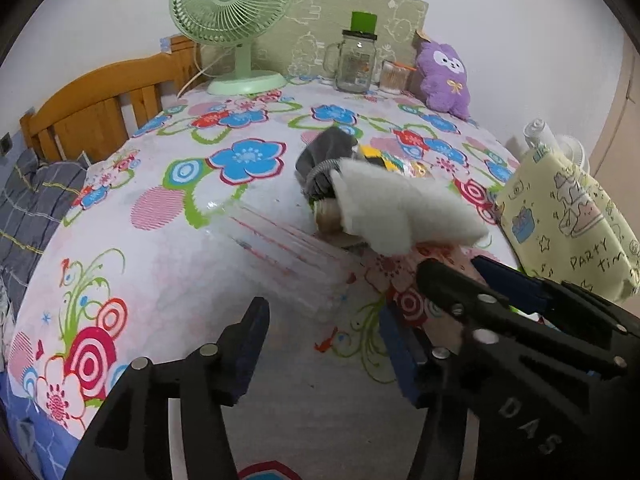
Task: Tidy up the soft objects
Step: 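Grasp the pink wet-wipes pack under the white cloth with the right tool, then grasp the clear plastic bag with the left tool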
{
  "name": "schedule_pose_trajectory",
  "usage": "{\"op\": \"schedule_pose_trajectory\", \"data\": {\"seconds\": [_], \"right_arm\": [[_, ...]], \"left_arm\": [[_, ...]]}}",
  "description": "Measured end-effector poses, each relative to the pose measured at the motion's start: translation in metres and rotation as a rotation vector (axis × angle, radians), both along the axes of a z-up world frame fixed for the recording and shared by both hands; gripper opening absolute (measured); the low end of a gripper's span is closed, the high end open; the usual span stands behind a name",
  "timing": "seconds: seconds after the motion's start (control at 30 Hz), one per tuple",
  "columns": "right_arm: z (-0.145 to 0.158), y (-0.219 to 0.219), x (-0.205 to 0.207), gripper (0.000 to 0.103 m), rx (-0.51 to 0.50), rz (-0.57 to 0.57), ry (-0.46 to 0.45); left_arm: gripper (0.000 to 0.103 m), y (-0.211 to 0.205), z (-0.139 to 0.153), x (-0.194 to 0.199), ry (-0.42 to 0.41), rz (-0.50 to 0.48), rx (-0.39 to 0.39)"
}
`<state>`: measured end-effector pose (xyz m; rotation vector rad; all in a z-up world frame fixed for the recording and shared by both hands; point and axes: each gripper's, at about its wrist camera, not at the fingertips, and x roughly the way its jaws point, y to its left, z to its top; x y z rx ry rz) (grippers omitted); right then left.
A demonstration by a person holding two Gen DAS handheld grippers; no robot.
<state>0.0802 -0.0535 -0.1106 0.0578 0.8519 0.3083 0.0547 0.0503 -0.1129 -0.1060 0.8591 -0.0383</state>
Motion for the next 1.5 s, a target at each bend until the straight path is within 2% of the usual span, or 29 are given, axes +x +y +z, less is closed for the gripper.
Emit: {"op": "schedule_pose_trajectory", "data": {"seconds": [0.37, 0.57, 0.87, 1.07, 1.17, 1.27, 1.5], "right_arm": [[0.026, -0.014, -0.008, 0.043, 0.018, -0.044, -0.066], [0.034, -0.011, 0.0, 0.043, 0.029, -0.054, -0.097], [0.026, 0.004, 0.024, 0.043, 0.011, -0.042, -0.087], [0.014, 0.01, 0.037, 0.043, -0.003, -0.033, -0.058], [0.008, 0.013, 0.041, 0.043, -0.007, -0.027, -0.039], [0.003, 0.014, 0.042, 0.043, -0.007, -0.022, -0.025], [-0.003, 0.017, 0.04, 0.043, -0.009, -0.009, -0.007]], "left_arm": [[0.07, -0.004, 0.021, 0.002, -0.053, 0.002, -0.001], [0.073, 0.001, 0.023, 0.014, -0.06, 0.025, 0.003], [0.073, 0.014, 0.008, 0.042, -0.021, 0.086, 0.024], [0.073, 0.019, -0.006, 0.05, 0.027, 0.1, 0.016], [0.073, 0.018, -0.01, 0.049, 0.025, 0.103, 0.033], [0.067, 0.015, -0.01, 0.045, 0.014, 0.103, 0.043], [0.043, 0.008, -0.009, 0.038, -0.002, 0.063, 0.041]]}}
